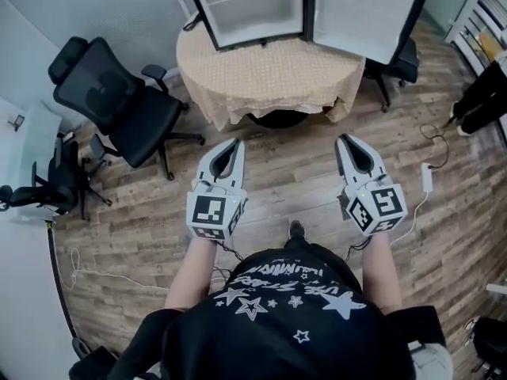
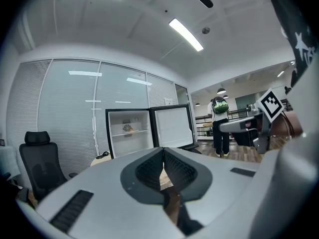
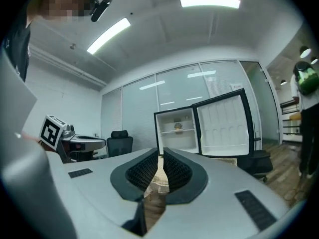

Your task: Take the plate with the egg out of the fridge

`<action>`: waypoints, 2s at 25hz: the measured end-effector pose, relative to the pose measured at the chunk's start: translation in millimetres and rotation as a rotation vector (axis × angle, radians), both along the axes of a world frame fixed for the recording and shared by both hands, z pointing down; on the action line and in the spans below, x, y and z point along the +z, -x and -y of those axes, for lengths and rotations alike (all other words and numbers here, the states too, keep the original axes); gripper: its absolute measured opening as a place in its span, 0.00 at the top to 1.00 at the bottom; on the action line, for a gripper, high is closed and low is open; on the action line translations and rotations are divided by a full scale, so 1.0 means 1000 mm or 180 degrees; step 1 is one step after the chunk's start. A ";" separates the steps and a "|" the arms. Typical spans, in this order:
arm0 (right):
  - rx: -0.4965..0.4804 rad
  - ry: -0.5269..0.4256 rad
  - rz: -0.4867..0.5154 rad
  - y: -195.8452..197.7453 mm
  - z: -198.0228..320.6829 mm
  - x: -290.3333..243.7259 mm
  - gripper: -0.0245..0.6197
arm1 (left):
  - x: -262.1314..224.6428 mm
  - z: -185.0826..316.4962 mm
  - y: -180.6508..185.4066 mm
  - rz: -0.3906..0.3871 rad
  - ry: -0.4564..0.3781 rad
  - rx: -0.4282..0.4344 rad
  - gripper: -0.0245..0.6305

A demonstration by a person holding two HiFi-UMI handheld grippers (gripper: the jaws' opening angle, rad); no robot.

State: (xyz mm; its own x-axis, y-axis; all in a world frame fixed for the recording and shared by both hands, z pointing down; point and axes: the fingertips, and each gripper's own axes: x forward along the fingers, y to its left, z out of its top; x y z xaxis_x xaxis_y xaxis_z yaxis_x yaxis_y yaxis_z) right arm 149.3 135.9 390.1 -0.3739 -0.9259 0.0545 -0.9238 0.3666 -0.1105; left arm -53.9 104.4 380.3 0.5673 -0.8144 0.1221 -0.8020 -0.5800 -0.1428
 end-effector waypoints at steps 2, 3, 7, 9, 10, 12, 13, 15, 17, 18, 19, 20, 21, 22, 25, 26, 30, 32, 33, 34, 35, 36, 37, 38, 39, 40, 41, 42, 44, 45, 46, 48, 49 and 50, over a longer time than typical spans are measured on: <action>-0.0029 0.0026 0.0031 -0.009 0.018 0.000 0.90 | -0.004 0.016 -0.006 -0.0017 -0.0001 -0.0095 0.95; -0.0050 0.0031 0.0012 -0.014 0.025 0.001 0.90 | -0.003 0.021 -0.010 -0.0045 0.0015 -0.0140 0.95; -0.0156 0.0137 0.0141 -0.023 0.052 0.009 0.89 | 0.005 0.032 -0.019 -0.0130 0.0115 -0.0308 0.95; -0.0266 0.0259 0.0214 -0.021 0.065 0.018 0.81 | 0.012 0.035 -0.019 -0.0136 0.0166 -0.0402 0.95; -0.0332 0.0324 0.0200 -0.018 0.071 0.024 0.75 | 0.015 0.036 -0.018 -0.0136 0.0194 -0.0448 0.95; -0.0425 0.0431 0.0087 -0.012 0.082 0.034 0.74 | 0.021 0.036 -0.016 -0.0138 0.0272 -0.0518 0.95; -0.0450 0.0472 0.0034 -0.010 0.085 0.039 0.74 | 0.025 0.034 -0.015 -0.0138 0.0324 -0.0537 0.95; -0.0495 0.0546 0.0035 -0.005 0.090 0.046 0.74 | 0.035 0.031 -0.012 -0.0130 0.0442 -0.0540 0.95; -0.0534 0.0603 0.0095 0.000 0.096 0.050 0.75 | 0.043 0.031 -0.010 -0.0126 0.0536 -0.0540 0.95; -0.0541 0.0605 0.0101 0.002 0.099 0.050 0.77 | 0.046 0.033 -0.008 -0.0132 0.0563 -0.0541 0.95; -0.0542 0.0589 0.0097 0.004 0.101 0.050 0.80 | 0.049 0.036 -0.007 -0.0138 0.0575 -0.0538 0.95; -0.0542 0.0564 0.0093 0.005 0.103 0.049 0.83 | 0.050 0.040 -0.006 -0.0143 0.0573 -0.0532 0.95; -0.0542 0.0539 0.0093 0.007 0.106 0.048 0.85 | 0.051 0.045 -0.005 -0.0147 0.0560 -0.0522 0.95; -0.0542 0.0523 0.0092 0.008 0.109 0.048 0.86 | 0.051 0.052 -0.005 -0.0157 0.0543 -0.0509 0.95; -0.0510 0.0543 0.0053 0.009 0.123 0.049 0.88 | 0.050 0.075 -0.005 -0.0212 0.0517 -0.0434 0.95; -0.0486 0.0553 0.0044 0.009 0.130 0.049 0.89 | 0.050 0.084 -0.006 -0.0219 0.0512 -0.0398 0.95; -0.0423 0.0518 0.0046 0.015 0.168 0.042 0.90 | 0.045 0.125 -0.004 -0.0236 0.0464 -0.0281 0.95; -0.0386 0.0509 0.0049 0.021 0.190 0.039 0.90 | 0.045 0.148 0.002 -0.0264 0.0466 -0.0256 0.95; -0.0374 0.0511 0.0061 0.025 0.202 0.038 0.90 | 0.045 0.160 0.007 -0.0281 0.0482 -0.0248 0.95; -0.0372 0.0516 0.0077 0.029 0.213 0.037 0.90 | 0.046 0.173 0.012 -0.0295 0.0501 -0.0243 0.95; -0.0374 0.0521 0.0088 0.034 0.225 0.035 0.90 | 0.046 0.185 0.017 -0.0303 0.0515 -0.0244 0.95; -0.0369 0.0524 0.0091 0.037 0.237 0.033 0.90 | 0.046 0.198 0.021 -0.0305 0.0520 -0.0249 0.95; -0.0356 0.0523 0.0090 0.040 0.249 0.031 0.90 | 0.045 0.211 0.026 -0.0306 0.0515 -0.0254 0.95; -0.0339 0.0524 0.0095 0.042 0.260 0.030 0.90 | 0.043 0.222 0.029 -0.0308 0.0505 -0.0255 0.95; -0.0326 0.0529 0.0110 0.044 0.269 0.028 0.90 | 0.041 0.233 0.032 -0.0312 0.0495 -0.0251 0.95; -0.0317 0.0539 0.0130 0.046 0.276 0.028 0.90 | 0.039 0.242 0.034 -0.0318 0.0490 -0.0239 0.95; -0.0305 0.0552 0.0145 0.049 0.283 0.028 0.90 | 0.039 0.250 0.036 -0.0322 0.0494 -0.0221 0.95; -0.0285 0.0559 0.0154 0.050 0.288 0.029 0.90 | 0.040 0.257 0.037 -0.0323 0.0507 -0.0198 0.95; -0.0219 0.0553 0.0176 0.051 0.301 0.027 0.90 | 0.042 0.272 0.038 -0.0316 0.0543 -0.0146 0.95; -0.0188 0.0551 0.0192 0.051 0.307 0.026 0.90 | 0.043 0.279 0.038 -0.0314 0.0557 -0.0123 0.95; -0.0165 0.0558 0.0204 0.051 0.313 0.026 0.90 | 0.043 0.286 0.037 -0.0318 0.0567 -0.0105 0.95; -0.0129 0.0594 0.0209 0.051 0.324 0.027 0.90 | 0.043 0.298 0.037 -0.0336 0.0578 -0.0075 0.95; -0.0111 0.0613 0.0209 0.051 0.329 0.027 0.90 | 0.043 0.303 0.037 -0.0344 0.0578 -0.0059 0.95; -0.0087 0.0624 0.0216 0.052 0.334 0.028 0.90 | 0.043 0.308 0.037 -0.0347 0.0572 -0.0043 0.95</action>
State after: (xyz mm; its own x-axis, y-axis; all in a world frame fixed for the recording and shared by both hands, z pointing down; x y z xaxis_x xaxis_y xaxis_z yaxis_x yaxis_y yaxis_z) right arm 97.5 -197.7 417.9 -0.4078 -0.8894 0.2064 -0.9018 0.3569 -0.2438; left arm -90.9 -203.7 423.4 0.5742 -0.7927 0.2046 -0.8149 -0.5774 0.0499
